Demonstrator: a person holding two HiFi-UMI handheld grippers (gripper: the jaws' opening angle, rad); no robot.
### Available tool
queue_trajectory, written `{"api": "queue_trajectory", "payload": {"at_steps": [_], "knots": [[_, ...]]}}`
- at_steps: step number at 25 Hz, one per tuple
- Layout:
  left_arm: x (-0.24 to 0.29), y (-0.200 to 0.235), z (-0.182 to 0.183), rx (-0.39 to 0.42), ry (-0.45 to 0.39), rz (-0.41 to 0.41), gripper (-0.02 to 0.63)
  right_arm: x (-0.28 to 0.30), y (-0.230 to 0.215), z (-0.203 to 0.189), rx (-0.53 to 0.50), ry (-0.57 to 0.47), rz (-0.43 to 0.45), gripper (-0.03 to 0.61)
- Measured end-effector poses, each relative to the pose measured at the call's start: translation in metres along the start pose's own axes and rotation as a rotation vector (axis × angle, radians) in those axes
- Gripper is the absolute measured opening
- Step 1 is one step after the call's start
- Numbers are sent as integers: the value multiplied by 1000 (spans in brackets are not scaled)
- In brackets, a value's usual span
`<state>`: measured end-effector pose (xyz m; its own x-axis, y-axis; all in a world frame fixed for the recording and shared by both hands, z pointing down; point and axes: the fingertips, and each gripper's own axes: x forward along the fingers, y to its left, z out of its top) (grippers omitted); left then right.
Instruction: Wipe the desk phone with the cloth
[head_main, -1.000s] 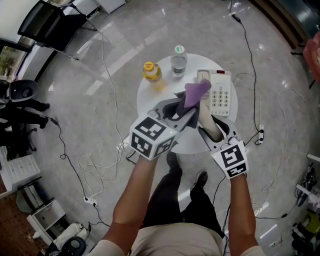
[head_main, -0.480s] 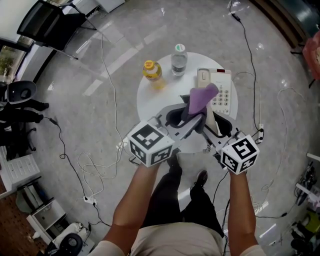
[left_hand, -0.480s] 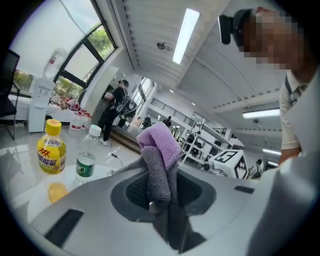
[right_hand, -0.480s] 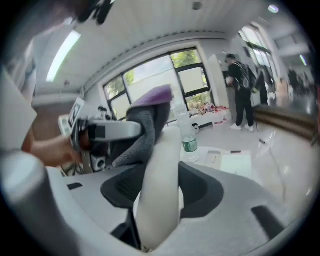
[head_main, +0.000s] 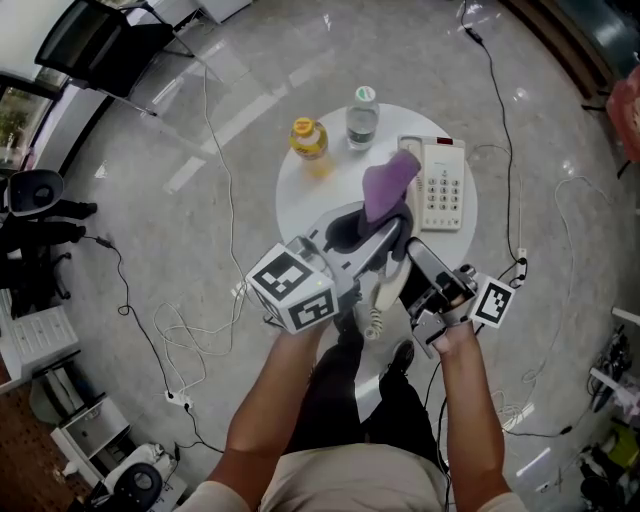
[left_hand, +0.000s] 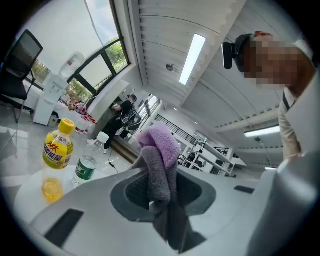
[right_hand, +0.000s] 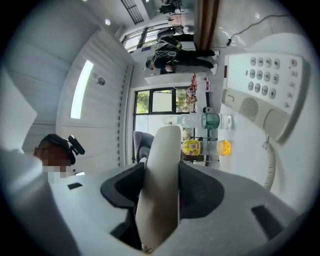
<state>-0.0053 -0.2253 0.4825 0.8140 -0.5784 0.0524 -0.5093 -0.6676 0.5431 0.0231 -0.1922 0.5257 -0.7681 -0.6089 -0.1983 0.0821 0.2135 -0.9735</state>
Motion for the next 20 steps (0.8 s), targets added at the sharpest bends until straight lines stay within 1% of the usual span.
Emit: {"api": "queue_trajectory", "payload": {"at_steps": [2, 4, 10, 14, 20], "knots": [[0, -3, -9, -9, 32, -18, 91, -2, -1, 3, 26, -37, 12, 206], [0, -8, -22, -17, 51, -57, 91, -4, -1, 9, 33, -63, 21, 206], [-10, -25, -44, -25, 114, -131, 91, -5, 4, 25, -17, -68, 10, 206], [-16, -27, -44, -21, 118, -143, 91, -2, 7, 29, -37, -53, 6, 206], [-22, -26, -38, -8, 111, -132, 91, 3, 11, 31, -47, -44, 3, 206]]}}
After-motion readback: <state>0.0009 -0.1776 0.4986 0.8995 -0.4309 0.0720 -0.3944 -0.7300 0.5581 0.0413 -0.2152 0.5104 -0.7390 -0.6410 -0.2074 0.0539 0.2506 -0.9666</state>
